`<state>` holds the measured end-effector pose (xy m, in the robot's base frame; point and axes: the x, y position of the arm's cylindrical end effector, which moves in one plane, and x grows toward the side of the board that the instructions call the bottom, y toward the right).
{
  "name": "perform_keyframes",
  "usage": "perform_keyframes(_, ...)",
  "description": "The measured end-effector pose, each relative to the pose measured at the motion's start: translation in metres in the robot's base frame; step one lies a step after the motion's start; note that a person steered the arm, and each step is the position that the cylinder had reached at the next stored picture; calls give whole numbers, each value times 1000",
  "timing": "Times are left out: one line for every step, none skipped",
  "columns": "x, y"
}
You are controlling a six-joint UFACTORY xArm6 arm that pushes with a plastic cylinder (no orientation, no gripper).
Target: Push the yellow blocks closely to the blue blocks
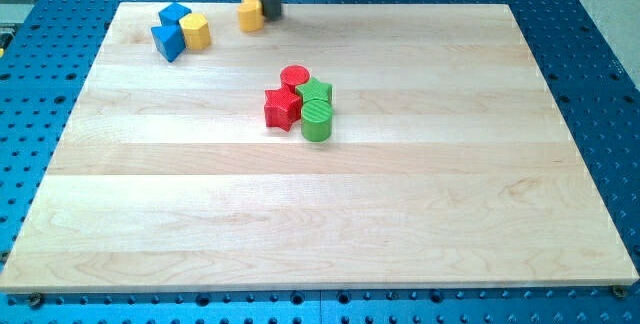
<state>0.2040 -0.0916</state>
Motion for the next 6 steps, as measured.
perform_keyframes(2,-32)
perform_keyframes(9,-53)
perform_keyframes(17,-73)
perform_keyframes(-13,-74)
perform_keyframes(-12,-117)
perform_keyframes(5,-143)
